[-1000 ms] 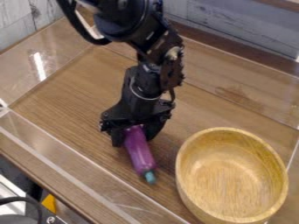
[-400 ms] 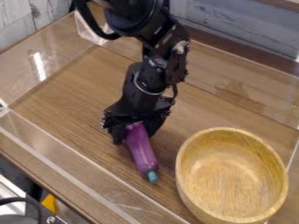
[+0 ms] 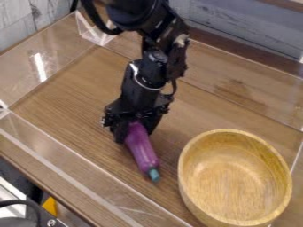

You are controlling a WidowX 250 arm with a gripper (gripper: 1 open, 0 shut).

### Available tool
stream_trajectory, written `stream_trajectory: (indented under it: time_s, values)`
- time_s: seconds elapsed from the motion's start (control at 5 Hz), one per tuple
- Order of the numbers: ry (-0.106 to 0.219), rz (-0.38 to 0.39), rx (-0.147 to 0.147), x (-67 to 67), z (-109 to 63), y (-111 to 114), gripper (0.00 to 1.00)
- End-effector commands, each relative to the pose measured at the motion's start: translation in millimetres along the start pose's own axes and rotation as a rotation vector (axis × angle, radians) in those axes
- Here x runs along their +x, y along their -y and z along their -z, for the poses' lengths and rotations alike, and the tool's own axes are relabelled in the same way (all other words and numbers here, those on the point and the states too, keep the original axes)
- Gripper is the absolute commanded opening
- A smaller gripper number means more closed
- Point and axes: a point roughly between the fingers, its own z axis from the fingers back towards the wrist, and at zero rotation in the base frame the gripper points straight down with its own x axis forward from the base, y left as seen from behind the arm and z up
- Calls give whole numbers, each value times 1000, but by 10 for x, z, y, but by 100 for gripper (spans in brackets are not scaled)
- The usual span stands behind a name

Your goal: Remove the purple eggplant from inside the brown bowl and put it on the table

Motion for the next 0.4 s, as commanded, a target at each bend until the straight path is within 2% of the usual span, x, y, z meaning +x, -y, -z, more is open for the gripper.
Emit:
stream_trajectory:
  time_s: [0.0, 0.2]
  values:
    - [25, 46, -13, 62, -41, 92, 0]
    - [43, 107, -9, 71, -30, 155, 0]
